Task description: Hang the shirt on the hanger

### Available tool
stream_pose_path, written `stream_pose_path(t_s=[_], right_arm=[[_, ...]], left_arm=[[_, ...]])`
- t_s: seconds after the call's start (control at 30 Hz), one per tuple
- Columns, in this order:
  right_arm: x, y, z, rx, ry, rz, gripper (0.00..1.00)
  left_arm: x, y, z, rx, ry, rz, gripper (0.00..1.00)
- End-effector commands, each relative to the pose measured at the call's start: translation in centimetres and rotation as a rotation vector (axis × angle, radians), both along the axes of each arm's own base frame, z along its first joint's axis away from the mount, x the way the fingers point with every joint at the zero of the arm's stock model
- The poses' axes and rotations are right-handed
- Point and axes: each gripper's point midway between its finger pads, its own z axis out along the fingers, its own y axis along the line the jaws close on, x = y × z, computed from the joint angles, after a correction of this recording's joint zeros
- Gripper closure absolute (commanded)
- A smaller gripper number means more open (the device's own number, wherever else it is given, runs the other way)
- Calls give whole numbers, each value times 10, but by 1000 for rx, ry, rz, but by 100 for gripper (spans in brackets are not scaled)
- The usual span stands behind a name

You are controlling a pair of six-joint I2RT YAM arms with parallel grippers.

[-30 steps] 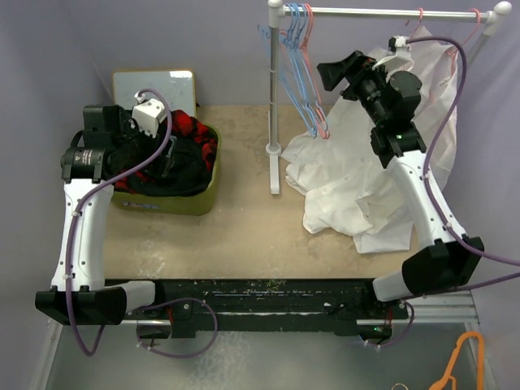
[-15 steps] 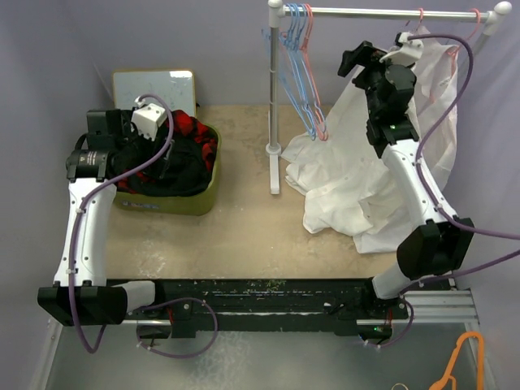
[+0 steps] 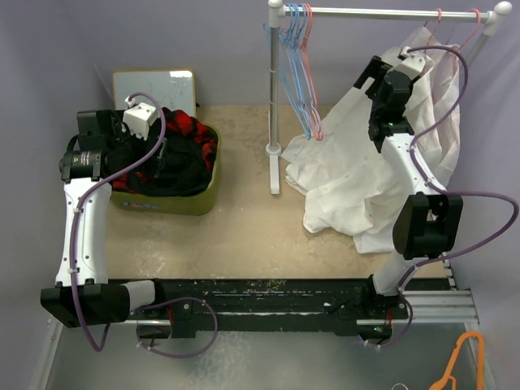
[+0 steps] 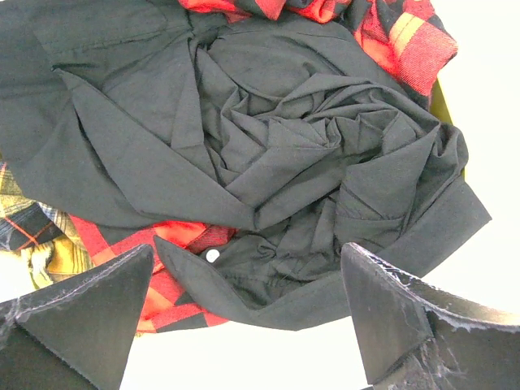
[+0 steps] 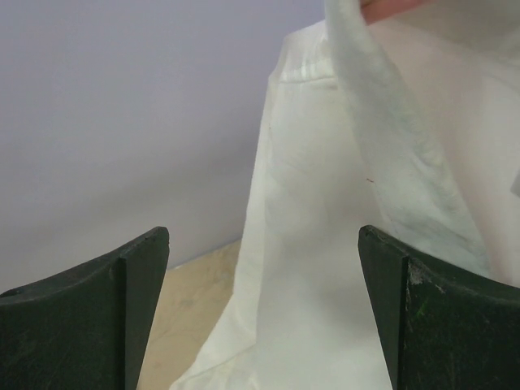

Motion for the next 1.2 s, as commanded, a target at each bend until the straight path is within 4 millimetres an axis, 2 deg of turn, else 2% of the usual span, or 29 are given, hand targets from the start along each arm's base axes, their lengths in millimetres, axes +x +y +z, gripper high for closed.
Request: stream_pose_path(t_s=[0.0,0.13,0.23,0.3,0.33,0.4,0.53,0.6,0.67,0.77,0.83,0.93,1.03,1.17], right_arm=[[-17,-44,48,-13,-122,-137,0],[-20,-63,52,-4,-130,-133,0],[-20,-53,62,-9,-132,-44,0],[-23,-33,74,-12,-140,70,0],[-26,-25,87,-3,-174,114,0],[-36,10,107,17,-219,273,0],[-74,86,138,6,-286,509,1],[-92,110,143,-9,-282,532,1],[-105,123,136,48,-262,551,0],[-124,127,114,149,-244,567,0],[-139,125,99,178,-230,564,0],[-166,121,94,221,-235,561,0],[-186,130,81,252,-184,618,0],[-206,138,41,277,-79,667,0]], left_arm=[[8,0,8,-10,-41,-15,0],[8,0,4,-9,-36,-17,0],[9,1,1,-8,-35,-11,0],[13,5,1,4,-45,4,0],[15,8,3,17,-57,20,0],[20,16,11,45,-92,51,0],[25,20,33,54,-148,82,0],[24,19,47,35,-174,98,0],[24,19,62,1,-206,140,0],[20,22,76,-45,-246,215,0],[17,24,78,-64,-256,251,0],[8,26,76,-50,-241,263,0],[-2,26,73,-44,-232,269,0],[-9,25,72,-60,-251,278,0]])
